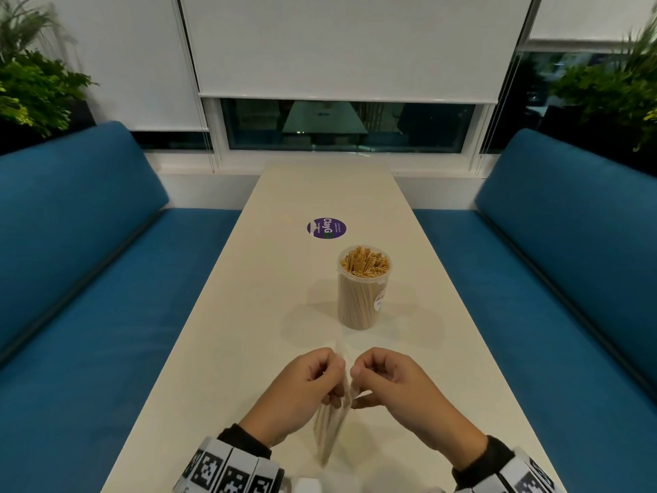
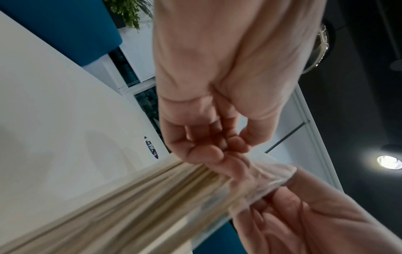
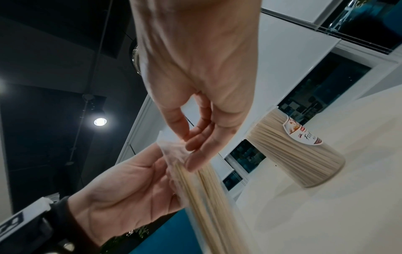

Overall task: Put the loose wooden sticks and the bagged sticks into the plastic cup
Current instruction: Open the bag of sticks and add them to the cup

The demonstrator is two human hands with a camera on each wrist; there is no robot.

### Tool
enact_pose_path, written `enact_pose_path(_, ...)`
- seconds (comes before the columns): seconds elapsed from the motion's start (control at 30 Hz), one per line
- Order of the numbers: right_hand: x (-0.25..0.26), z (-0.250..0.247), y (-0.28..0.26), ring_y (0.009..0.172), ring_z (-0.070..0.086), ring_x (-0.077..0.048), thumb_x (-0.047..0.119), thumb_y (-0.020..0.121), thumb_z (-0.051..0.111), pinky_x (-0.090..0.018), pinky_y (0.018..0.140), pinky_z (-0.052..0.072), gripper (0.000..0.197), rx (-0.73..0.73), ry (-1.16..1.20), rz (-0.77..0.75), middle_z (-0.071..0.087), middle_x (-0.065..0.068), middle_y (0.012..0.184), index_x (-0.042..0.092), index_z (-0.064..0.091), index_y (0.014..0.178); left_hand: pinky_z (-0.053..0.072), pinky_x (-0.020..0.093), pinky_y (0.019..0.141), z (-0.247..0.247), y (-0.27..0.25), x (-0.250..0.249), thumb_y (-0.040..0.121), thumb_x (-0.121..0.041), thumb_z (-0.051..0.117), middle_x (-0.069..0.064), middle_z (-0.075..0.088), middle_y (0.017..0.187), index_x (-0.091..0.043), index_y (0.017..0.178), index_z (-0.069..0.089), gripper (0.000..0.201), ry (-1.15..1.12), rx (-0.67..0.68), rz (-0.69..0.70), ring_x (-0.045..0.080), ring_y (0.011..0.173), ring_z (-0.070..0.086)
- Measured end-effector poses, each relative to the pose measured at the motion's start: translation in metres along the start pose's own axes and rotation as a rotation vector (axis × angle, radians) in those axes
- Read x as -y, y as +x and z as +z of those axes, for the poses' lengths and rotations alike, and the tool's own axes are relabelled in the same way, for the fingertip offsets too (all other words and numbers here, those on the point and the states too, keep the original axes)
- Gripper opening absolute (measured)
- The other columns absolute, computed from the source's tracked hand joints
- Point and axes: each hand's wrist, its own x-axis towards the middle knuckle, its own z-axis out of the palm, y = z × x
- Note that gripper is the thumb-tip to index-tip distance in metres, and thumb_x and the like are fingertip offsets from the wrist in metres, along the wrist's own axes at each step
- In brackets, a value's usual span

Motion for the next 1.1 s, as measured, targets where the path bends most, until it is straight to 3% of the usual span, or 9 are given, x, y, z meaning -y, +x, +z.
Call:
enact_pose_path(0.2, 0.002, 0.007, 0.002, 0.05, 0.057, -0.002, 0.009, 0.086, 0.057, -0.017, 0.058, 0.051, 0.013, -0.142, -0.231, -0.09, 0.058, 0.002, 0.06, 0.007, 0.058, 0.074, 0.046, 0.016, 0.061, 0.001, 0.001, 0.0, 0.092, -0.011, 0.05, -0.005, 0.064, 0.061, -0.008, 0.069, 0.054, 0.024, 0.057, -0.094, 0.035, 0.009, 0.059, 0.06)
enact_pose_path(0.37, 0.003, -0.008, 0.007, 0.068, 0.065, -0.019, 0.015, 0.086, 0.056, -0.037, 0.069, 0.054, 0.013, -0.303, -0.409, -0.175, 0.068, -0.005, 0.072, 0.013, 0.054, 0.073, 0.048, 0.02, 0.065, -0.006, -0.004, -0.001, 0.089, -0.015, 0.053, -0.001, 0.066, 0.061, -0.015, 0.06, 0.053, 0.029, 0.115, -0.15, 0.033, 0.008, 0.058, 0.061)
enact_pose_path(0.5, 0.008, -0.008, 0.008, 0.075, 0.063, -0.01, 0.013, 0.088, 0.051, -0.027, 0.067, 0.051, 0.019, -0.162, -0.536, -0.236, 0.064, 0.005, 0.091, 0.029, 0.044, 0.081, 0.047, 0.018, 0.064, -0.005, -0.004, -0.004, 0.089, -0.016, 0.053, -0.004, 0.063, 0.06, -0.014, 0.062, 0.052, 0.027, 0.18, -0.132, 0.049, 0.004, 0.057, 0.059)
enact_pose_path(0.63, 0.009, -0.001, 0.01, 0.093, 0.058, -0.006, 0.01, 0.09, 0.042, -0.019, 0.081, 0.045, 0.031, -0.006, -0.728, -0.285, 0.063, 0.011, 0.105, 0.031, 0.062, 0.102, 0.039, 0.011, 0.057, -0.003, -0.001, -0.004, 0.09, -0.019, 0.052, -0.003, 0.057, 0.064, -0.014, 0.065, 0.051, 0.026, 0.235, -0.097, 0.115, 0.001, 0.056, 0.051)
enact_pose_path(0.77, 0.005, 0.0, 0.015, 0.08, 0.059, -0.006, 0.019, 0.091, 0.048, -0.012, 0.071, 0.042, 0.026, 0.016, -0.677, -0.235, 0.067, 0.011, 0.105, 0.028, 0.066, 0.108, 0.036, 0.011, 0.066, -0.007, 0.003, 0.009, 0.081, -0.04, 0.062, -0.01, 0.047, 0.079, -0.018, 0.072, 0.049, 0.027, 0.318, -0.086, 0.19, 0.0, 0.069, 0.044)
enact_pose_path(0.87, 0.005, -0.002, 0.016, 0.07, 0.057, 0.001, 0.011, 0.087, 0.051, -0.007, 0.067, 0.041, 0.033, 0.027, -0.608, -0.217, 0.066, 0.02, 0.103, 0.029, 0.066, 0.11, 0.035, 0.014, 0.083, -0.015, 0.007, 0.026, 0.047, -0.068, 0.071, -0.023, 0.038, 0.105, -0.038, 0.097, 0.036, 0.068, 0.367, -0.142, 0.11, -0.003, 0.099, 0.04)
enact_pose_path(0.97, 0.008, -0.004, 0.012, 0.069, 0.065, -0.004, 0.006, 0.088, 0.053, -0.011, 0.066, 0.048, 0.037, 0.078, -0.423, -0.21, 0.069, 0.026, 0.089, 0.04, 0.064, 0.099, 0.033, 0.03, 0.103, -0.012, 0.01, 0.04, 0.04, -0.068, 0.077, -0.025, 0.034, 0.124, -0.044, 0.123, 0.02, 0.104, 0.512, -0.017, 0.008, 0.004, 0.118, 0.036)
enact_pose_path(1.03, 0.009, -0.005, 0.012, 0.077, 0.07, -0.013, 0.005, 0.09, 0.054, -0.018, 0.072, 0.054, 0.038, 0.104, -0.322, -0.2, 0.071, 0.022, 0.091, 0.042, 0.062, 0.096, 0.04, 0.034, 0.102, -0.008, 0.013, 0.046, 0.05, -0.06, 0.079, -0.019, 0.05, 0.124, -0.04, 0.126, 0.027, 0.094, 0.499, 0.027, 0.011, 0.006, 0.116, 0.048)
enact_pose_path(1.1, 0.009, -0.008, 0.013, 0.083, 0.071, -0.013, 0.008, 0.09, 0.056, -0.027, 0.081, 0.056, 0.033, 0.092, -0.284, -0.197, 0.071, 0.012, 0.101, 0.039, 0.063, 0.098, 0.049, 0.034, 0.092, -0.006, 0.015, 0.047, 0.067, -0.043, 0.075, -0.011, 0.064, 0.112, -0.031, 0.12, 0.045, 0.062, 0.447, -0.003, 0.027, 0.009, 0.103, 0.06)
